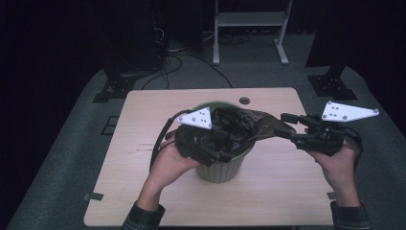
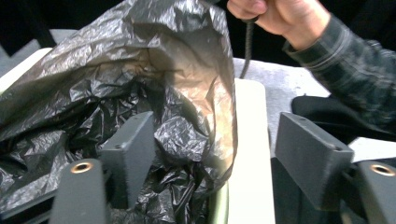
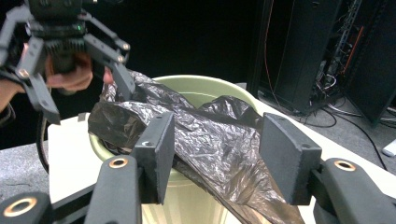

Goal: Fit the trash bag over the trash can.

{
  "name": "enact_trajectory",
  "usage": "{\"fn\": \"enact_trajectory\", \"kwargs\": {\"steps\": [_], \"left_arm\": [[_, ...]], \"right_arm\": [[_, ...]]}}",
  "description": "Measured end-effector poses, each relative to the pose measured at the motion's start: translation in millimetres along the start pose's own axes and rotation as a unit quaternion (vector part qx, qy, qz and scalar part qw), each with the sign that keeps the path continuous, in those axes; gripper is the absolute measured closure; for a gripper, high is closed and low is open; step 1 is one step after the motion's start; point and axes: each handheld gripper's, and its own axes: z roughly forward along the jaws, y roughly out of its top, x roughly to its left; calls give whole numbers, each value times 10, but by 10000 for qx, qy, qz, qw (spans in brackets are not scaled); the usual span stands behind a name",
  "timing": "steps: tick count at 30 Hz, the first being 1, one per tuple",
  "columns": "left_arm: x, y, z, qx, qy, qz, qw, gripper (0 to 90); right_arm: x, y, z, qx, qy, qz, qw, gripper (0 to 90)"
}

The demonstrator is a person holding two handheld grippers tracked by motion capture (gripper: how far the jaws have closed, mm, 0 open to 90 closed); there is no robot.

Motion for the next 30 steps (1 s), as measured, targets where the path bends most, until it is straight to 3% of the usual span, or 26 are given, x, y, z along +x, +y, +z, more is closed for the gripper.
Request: {"fn": "enact_trajectory", "kwargs": {"steps": [3,5,6,7,9,19,25,28,30], "left_arm": [[-8,-55,63,50,-30,18,10000,448],[-9,-66,70,75,-25,48,10000,610],[-13,-75,73,77,4,70,9999,610],[-1,-81,59,43,-8,89,10000,766],[22,-80,24,-31,38,78,10000,873],[264,1,-266,-523,276,-134,9982,896],[425,65,-440,-562,389,-161,9975,896],[471,70,-473,-580,420,-180,9973,896],[553,68,-521,-620,451,-202,9969,896]], "right_arm": [[9,1,2,0,9,-4,10000,445],[14,5,5,7,18,-10,10000,446],[14,5,5,7,18,-10,10000,446],[23,14,8,3,42,-31,10000,444],[35,27,12,6,72,-54,10000,442],[57,119,106,-27,192,-236,9995,409],[-50,207,267,19,-122,-371,9992,416],[-122,242,327,24,-151,-349,9993,423],[-208,275,462,137,-141,-368,9991,529]]}}
